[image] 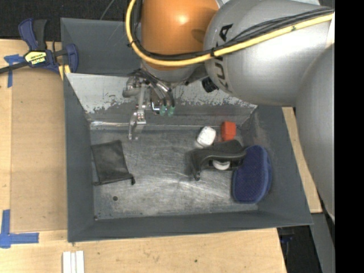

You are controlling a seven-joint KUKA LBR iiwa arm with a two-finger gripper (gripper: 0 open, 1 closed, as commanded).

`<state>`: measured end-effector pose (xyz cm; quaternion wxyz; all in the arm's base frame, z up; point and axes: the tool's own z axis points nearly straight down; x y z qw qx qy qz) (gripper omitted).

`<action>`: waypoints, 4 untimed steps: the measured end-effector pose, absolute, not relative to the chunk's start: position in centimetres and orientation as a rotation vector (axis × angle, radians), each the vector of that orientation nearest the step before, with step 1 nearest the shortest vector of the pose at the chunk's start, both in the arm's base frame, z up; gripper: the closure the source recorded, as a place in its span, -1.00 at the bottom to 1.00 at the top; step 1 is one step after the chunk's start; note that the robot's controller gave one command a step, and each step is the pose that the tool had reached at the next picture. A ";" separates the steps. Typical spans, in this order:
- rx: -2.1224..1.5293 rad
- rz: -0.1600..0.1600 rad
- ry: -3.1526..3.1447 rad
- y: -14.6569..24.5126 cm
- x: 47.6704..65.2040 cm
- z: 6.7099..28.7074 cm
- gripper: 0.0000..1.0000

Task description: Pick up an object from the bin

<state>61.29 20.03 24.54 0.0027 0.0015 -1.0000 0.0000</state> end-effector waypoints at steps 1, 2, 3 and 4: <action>-0.181 0.004 -3.130 23.7 56.2 10.3 -1.00; -0.342 -0.009 -3.121 20.2 59.3 7.3 -1.00; -0.345 -0.013 -3.142 20.1 59.8 7.7 1.00; -0.447 -0.007 -3.121 19.7 60.9 20.9 1.00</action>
Offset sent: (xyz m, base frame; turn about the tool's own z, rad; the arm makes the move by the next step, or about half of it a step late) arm -0.0488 0.0362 -0.1381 0.1212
